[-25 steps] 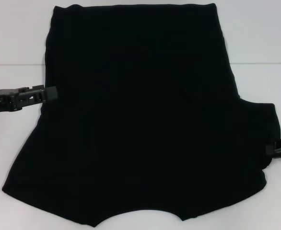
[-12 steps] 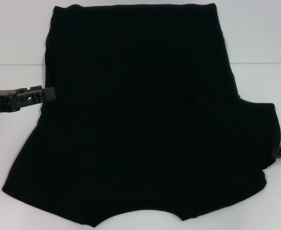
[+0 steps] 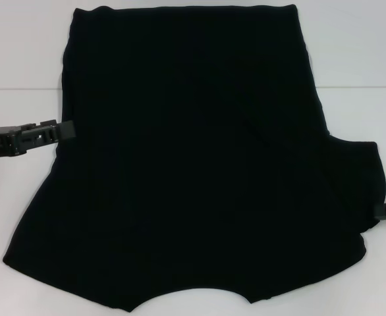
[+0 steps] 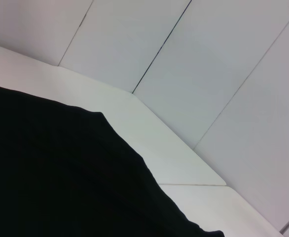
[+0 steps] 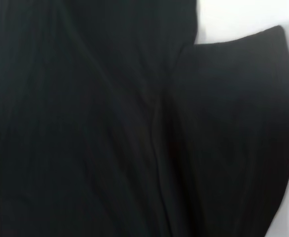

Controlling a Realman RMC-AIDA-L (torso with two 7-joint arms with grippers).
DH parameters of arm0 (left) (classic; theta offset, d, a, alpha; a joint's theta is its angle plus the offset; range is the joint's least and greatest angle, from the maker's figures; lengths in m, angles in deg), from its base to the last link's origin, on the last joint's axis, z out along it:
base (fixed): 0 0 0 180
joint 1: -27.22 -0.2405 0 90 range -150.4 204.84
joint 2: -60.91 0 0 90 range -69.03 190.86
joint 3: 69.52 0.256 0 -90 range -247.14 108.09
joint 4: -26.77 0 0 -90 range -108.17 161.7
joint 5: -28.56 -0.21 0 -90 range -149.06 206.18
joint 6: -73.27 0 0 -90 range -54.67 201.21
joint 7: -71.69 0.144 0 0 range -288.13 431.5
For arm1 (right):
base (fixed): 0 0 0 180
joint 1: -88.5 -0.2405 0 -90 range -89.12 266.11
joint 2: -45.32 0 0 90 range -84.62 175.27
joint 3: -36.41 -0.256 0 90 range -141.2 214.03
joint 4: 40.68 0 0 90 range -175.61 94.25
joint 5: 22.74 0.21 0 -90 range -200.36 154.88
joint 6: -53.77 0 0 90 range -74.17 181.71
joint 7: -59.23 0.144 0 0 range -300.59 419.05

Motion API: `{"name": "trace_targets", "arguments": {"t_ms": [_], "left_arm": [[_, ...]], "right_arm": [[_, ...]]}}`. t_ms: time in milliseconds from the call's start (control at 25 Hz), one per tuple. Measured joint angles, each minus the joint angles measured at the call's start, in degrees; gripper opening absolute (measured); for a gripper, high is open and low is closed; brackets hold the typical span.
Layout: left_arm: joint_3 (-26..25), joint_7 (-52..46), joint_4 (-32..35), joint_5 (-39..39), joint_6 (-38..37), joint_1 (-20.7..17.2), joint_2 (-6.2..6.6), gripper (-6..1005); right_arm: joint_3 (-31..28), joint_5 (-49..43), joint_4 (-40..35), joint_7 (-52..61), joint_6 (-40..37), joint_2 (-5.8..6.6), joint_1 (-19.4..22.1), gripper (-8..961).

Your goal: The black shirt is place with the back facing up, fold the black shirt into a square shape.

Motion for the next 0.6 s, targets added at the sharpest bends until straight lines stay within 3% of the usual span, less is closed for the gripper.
{"name": "trace_targets", "arguments": {"t_ms": [80, 320, 480, 600], "left_arm": [[-0.01, 0.1, -0.01, 0.0, 0.0, -0.05, 0.0, 653], [-0.01, 0.07, -0.11, 0.0, 0.0, -0.13, -0.05, 652], [-0.01, 0.01, -0.4, 0.0, -0.04, -0.12, -0.04, 651], [-0.01, 0.0, -0.58, 0.0, -0.07, -0.11, -0.02, 651]], "right_arm": [[0.07, 0.0, 0.01, 0.08, -0.28, 0.04, 0.0, 13], [-0.45, 0.0, -0.76, 0.58, -1.33, 0.36, 0.59, 230], [-0.48, 0.0, -0.81, 0.84, -1.29, 0.72, 0.77, 295], [-0.33, 0.0, -0.43, 0.88, 0.51, 0.26, 0.71, 344]]}}
